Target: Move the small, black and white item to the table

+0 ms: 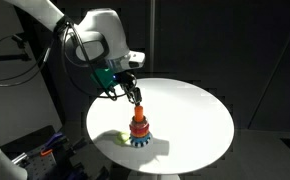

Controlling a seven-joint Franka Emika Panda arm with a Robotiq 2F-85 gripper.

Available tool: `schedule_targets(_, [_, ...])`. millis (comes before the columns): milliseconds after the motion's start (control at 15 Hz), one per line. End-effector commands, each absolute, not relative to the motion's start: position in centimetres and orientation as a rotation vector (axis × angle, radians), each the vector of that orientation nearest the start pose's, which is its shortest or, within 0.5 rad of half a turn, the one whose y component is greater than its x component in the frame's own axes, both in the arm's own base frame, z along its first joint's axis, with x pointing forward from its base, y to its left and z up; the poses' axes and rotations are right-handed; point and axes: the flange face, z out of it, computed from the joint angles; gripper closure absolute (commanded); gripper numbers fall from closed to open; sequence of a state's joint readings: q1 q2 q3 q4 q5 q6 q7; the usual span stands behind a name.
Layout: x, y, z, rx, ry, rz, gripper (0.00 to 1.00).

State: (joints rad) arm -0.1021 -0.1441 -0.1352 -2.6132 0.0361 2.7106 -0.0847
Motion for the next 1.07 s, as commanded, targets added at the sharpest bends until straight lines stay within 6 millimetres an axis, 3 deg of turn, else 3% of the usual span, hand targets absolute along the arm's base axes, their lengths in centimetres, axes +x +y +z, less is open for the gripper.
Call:
schedule_targets(0, [43.0,-9.1,32.8,-3.113,0.205,-0.294,0.59])
schedule_targets(467, [42.9,-6.8,30.2,-3.145,0.097,-0.061,0.59])
schedule_targets(1000, [43.0,-6.4,24.9,-3.203,0.04,0.051,0.59])
